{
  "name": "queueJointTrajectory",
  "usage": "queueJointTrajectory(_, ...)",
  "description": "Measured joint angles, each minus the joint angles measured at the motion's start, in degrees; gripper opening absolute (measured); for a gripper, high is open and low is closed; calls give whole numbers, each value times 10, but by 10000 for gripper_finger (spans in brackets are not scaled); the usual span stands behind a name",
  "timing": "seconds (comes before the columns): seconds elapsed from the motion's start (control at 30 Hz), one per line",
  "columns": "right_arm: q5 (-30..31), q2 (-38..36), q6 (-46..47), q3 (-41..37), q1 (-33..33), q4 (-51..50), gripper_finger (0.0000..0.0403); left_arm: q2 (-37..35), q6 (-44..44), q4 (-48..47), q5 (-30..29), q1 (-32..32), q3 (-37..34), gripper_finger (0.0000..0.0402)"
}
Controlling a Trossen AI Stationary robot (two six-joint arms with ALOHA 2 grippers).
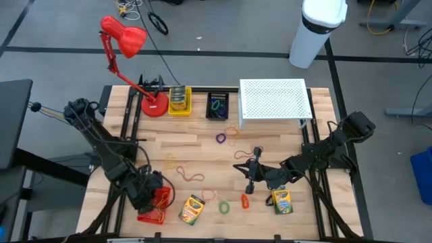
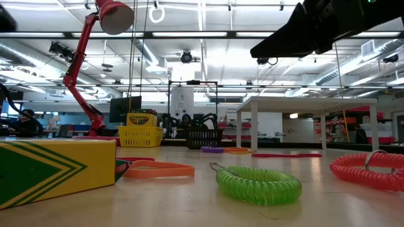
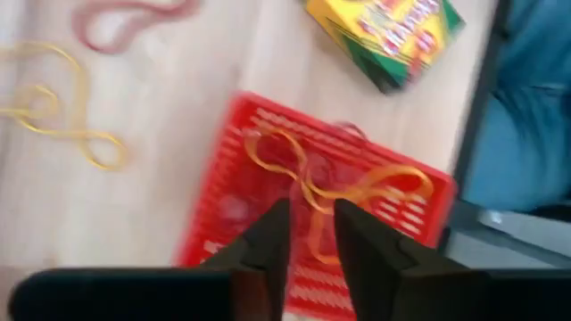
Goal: Pick & Place Office Desk Supplies
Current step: Put the black spiral keychain into the black bin
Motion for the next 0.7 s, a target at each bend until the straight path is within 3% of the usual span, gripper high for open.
queueJointTrajectory(0.2, 0, 0, 0, 0, 0, 11, 17, 0, 74, -10, 26, 51, 0, 153)
queueJointTrajectory(0.37, 0, 0, -1, 0, 0, 9, 17, 0, 148, -10, 72, 77, 0, 162)
queueJointTrajectory(0.53, 0, 0, -1, 0, 0, 9, 17, 0, 231, 3, 53, 97, 0, 121)
queueJointTrajectory(0.7, 0, 0, -1, 0, 0, 9, 17, 0, 358, 73, 50, 134, -1, 44)
